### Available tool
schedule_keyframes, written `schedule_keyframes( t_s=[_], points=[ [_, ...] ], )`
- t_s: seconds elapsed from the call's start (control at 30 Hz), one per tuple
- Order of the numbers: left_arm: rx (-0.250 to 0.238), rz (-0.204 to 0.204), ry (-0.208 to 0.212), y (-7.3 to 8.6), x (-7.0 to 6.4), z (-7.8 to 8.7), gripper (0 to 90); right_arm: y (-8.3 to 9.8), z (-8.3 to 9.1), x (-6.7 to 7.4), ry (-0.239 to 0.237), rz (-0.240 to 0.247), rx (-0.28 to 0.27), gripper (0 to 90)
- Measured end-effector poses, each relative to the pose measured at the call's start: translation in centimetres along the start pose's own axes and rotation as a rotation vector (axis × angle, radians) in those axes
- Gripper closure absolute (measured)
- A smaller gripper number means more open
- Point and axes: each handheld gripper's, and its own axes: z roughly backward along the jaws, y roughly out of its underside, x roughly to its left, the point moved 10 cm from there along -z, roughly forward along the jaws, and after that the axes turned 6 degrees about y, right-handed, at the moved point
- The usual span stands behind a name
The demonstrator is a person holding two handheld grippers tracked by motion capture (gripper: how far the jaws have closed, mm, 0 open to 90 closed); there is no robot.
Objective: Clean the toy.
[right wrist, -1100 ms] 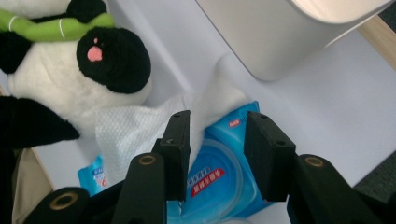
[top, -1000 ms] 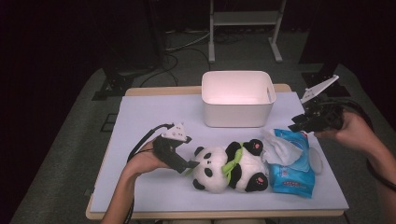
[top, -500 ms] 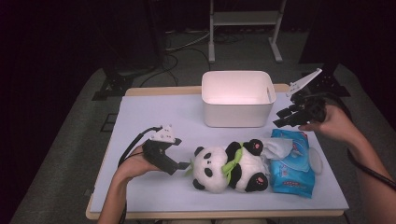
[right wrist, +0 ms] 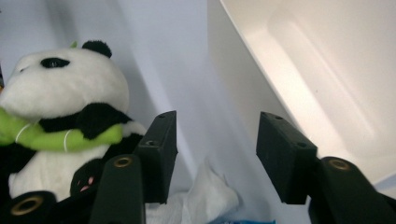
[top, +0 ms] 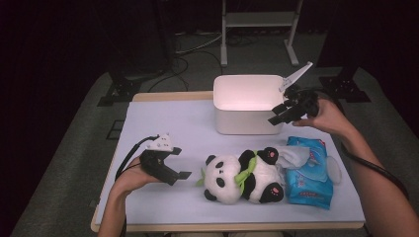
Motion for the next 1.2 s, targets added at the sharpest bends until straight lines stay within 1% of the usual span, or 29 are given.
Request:
schedule_keyframes(
  t_s=[0.07,0.13,0.2,0.23,0.3,0.37,0.4,0.5,0.6,0.63,0.7,0.73,0.77,0.83,0.9,0.93,1.07,1.13,1.2],
  points=[
    [-0.006,0.008,-0.001,0.3,0.0,0.3,9.4,-0.6,-0.4,0.0,-0.009,0.001,0.011,43.9],
    [-0.012,0.017,-0.008,0.5,0.0,0.5,9.4,-1.1,-0.7,-0.1,-0.007,0.009,0.016,43.3],
    [-0.013,0.023,-0.012,0.8,0.1,0.8,9.4,-1.7,-1.1,-0.3,-0.011,0.016,0.013,43.3],
    [-0.017,0.031,-0.014,0.9,0.2,0.9,9.4,-2.0,-1.3,-0.4,-0.003,0.019,0.013,43.4],
    [-0.017,0.036,-0.017,1.1,0.3,1.0,9.4,-2.5,-1.5,-0.7,-0.003,0.028,0.011,45.7],
    [-0.017,0.041,-0.021,1.2,0.3,1.0,8.9,-2.9,-1.8,-0.9,0.008,0.046,0.010,46.5],
    [-0.016,0.043,-0.022,1.3,0.3,1.1,8.7,-3.1,-1.8,-1.0,0.004,0.046,0.015,46.8],
    [-0.015,0.044,-0.024,1.4,0.4,1.1,8.3,-3.3,-2.2,-1.4,0.008,0.053,0.035,48.0],
    [-0.028,0.046,-0.024,1.4,0.3,1.4,8.3,-3.6,-2.5,-1.6,0.006,0.051,0.041,48.0],
    [-0.030,0.049,-0.027,1.4,0.3,1.5,8.3,-3.7,-2.6,-1.8,0.009,0.061,0.044,48.3],
    [-0.037,0.049,-0.029,1.3,0.4,1.6,8.3,-3.9,-2.8,-1.9,0.009,0.064,0.042,48.4],
    [-0.037,0.046,-0.029,1.3,0.4,1.6,8.3,-4.0,-2.8,-2.0,0.010,0.060,0.046,48.4],
    [-0.036,0.046,-0.029,1.3,0.4,1.6,8.3,-4.1,-3.0,-2.1,0.014,0.070,0.046,48.5],
    [-0.034,0.049,-0.026,1.3,0.4,1.6,8.3,-4.3,-3.1,-2.3,0.017,0.072,0.048,48.6],
    [-0.031,0.049,-0.020,1.4,0.4,1.5,8.3,-4.3,-3.4,-2.3,0.007,0.069,0.057,49.1],
    [-0.026,0.045,-0.020,1.5,0.4,1.5,8.3,-4.3,-3.6,-2.2,0.000,0.071,0.066,49.4],
    [-0.030,0.051,-0.017,1.4,0.4,1.4,8.3,-4.2,-4.8,-2.3,-0.001,0.082,0.097,51.7],
    [-0.030,0.051,-0.016,1.5,0.4,1.4,8.3,-4.2,-5.3,-2.3,-0.006,0.094,0.102,52.3],
    [-0.032,0.053,-0.016,1.5,0.4,1.3,8.2,-4.3,-5.9,-2.2,-0.015,0.092,0.111,54.0]
  ],
)
